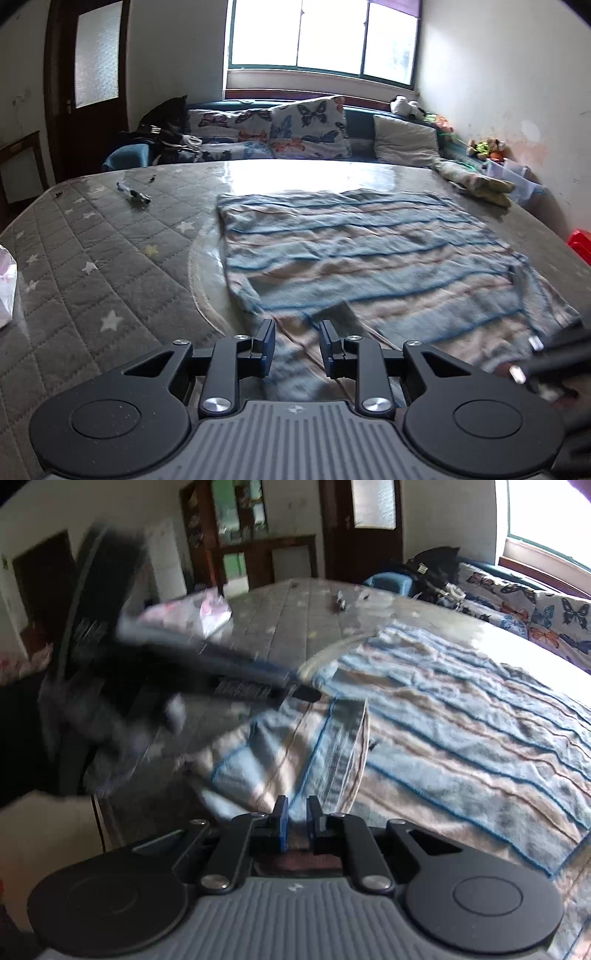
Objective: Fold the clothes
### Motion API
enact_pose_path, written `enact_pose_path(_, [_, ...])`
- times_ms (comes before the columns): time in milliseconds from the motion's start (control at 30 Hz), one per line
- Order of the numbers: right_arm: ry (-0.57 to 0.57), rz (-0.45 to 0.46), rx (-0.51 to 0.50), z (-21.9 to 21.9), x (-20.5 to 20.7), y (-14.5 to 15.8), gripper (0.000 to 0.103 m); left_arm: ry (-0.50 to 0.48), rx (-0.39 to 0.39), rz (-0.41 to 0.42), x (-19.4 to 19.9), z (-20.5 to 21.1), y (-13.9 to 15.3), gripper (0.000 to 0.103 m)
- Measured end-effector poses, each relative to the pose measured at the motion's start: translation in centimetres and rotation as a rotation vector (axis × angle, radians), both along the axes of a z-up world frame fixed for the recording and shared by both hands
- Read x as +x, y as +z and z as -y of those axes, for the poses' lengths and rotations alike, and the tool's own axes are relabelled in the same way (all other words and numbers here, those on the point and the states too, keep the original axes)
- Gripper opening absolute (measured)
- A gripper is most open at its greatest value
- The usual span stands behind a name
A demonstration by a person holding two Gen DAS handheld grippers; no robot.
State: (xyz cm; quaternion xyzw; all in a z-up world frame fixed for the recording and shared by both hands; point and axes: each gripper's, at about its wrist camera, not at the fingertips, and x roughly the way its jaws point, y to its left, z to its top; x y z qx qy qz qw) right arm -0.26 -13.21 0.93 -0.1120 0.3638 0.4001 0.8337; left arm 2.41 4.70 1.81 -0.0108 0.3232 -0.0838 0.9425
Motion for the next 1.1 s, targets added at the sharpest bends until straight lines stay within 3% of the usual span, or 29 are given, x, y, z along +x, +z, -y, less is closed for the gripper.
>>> enact_pose_path(100, [-0.022, 0.0, 0.027, -0.1, 0.4, 0.1, 0.01, -0.024, -0.009, -0.019, -1.5, 0.8, -0.2, 0.028])
enact_pose_path(200, [-0.009, -0.02, -0.006, -0.1, 0.1, -0.9, 0.011, -0.038, 0.003, -0.025, -2.6, 1.2, -0.6, 0.028])
enact_pose_path(400, [-0.029, 0.005, 0.005, 1.0, -0.5, 0.0, 0.013, -0.064, 0.027, -0.037, -4.7, 2.1, -1.4, 0.029])
enact_pose_path(833, [-0.092, -0.011, 0.005, 2.4, -0.5, -0.6, 0.023, -0.114, 0.072, -0.033, -6.4, 2.3, -0.8, 0.036])
enact_pose_path(1100, [-0.162, -0.004, 0.018, 7.0, -1.5, 0.8, 0.027, -0.222, 0.153, -0.016, -8.7, 2.6, 0.0, 0.041])
